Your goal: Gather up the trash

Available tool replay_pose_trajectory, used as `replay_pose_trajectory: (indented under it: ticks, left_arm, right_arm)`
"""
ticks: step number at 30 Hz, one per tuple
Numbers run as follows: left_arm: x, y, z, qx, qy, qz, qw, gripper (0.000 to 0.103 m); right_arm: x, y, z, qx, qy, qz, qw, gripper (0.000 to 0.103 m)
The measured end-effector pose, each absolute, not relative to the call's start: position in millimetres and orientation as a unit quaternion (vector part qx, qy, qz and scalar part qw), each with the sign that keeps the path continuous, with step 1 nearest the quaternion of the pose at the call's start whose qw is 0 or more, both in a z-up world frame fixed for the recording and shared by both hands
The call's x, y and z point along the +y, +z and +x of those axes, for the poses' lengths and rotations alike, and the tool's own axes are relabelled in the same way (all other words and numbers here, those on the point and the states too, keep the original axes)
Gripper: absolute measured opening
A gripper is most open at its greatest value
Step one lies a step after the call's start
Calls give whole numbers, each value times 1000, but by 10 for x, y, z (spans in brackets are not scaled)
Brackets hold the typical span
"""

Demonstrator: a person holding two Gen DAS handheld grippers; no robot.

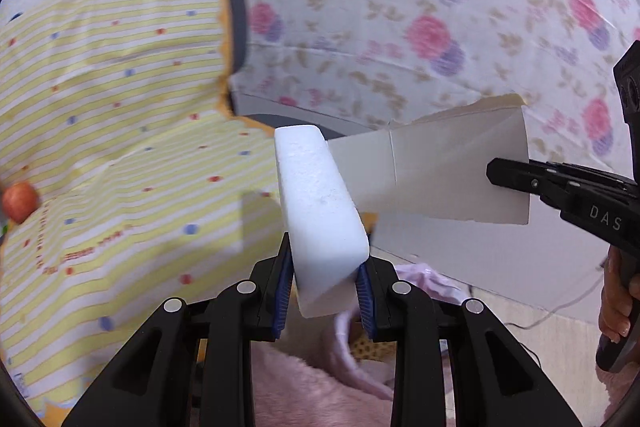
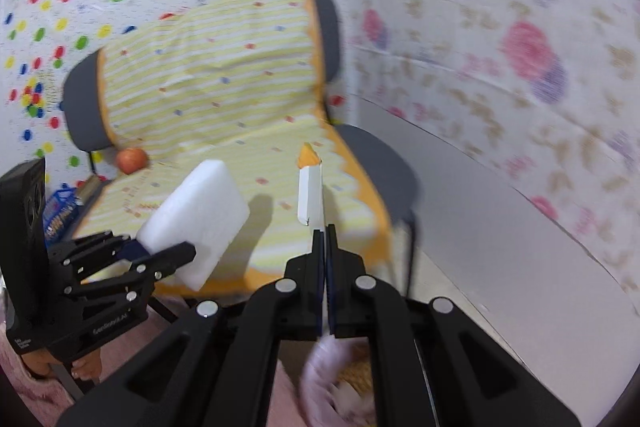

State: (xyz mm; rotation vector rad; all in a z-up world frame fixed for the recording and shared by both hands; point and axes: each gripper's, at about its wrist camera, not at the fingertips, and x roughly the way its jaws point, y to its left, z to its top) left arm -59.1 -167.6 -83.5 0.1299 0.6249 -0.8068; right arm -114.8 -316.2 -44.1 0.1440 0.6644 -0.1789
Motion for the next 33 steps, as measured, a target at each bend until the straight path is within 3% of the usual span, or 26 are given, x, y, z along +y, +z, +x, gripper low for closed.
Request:
replay_pose_trajectory:
  ticks: [15,18,20,21,22,24,27,30,31,33]
  left_arm:
    - [-2401,-1163,-910,341,-471,94,808,32]
    - [-2442,-1232,-853,357,-470,96,801,38]
    - [-2446,-1281,-819,364,-464,95,802,48]
    - [-2443,-1293,-806,366,-464,92,801,57]
    - [-2429,-1298,-795,367,-463,89,802,58]
    - [-2406,-1290,-777,367,-458,90,805,59]
    - [-2286,-1244,-733,361,-437,88,819,71]
    - [-2184,-1194,-692,358,-424,79,828,72]
    - [-2138,-1173,-684,358,-418,78,832,77]
    - [-2063,-1128,-688,353,-409,76,838,81]
  right_arm:
    - [-3597,-1046,-1723,416,-182,106,885,2]
    - [-3617,-1167,-1653,427,-179,106,880,2]
    - [-3619,-1221,-1603,428,-167,108,881,3]
    - [-3628,-1267,-1572,431,-167,110,880,7]
    - [-3638,-1308,-1552,432,-166,113,879,11]
    - [-3652,-1348,-1532,434,-166,119,877,36]
    - [-3651,-1318,-1556,432,-175,113,878,37]
    - [-3668,-1235,-1583,426,-184,110,879,37]
    - [-3666,-1194,-1593,424,-183,111,880,38]
    - [-3652,-1125,-1589,418,-179,111,884,45]
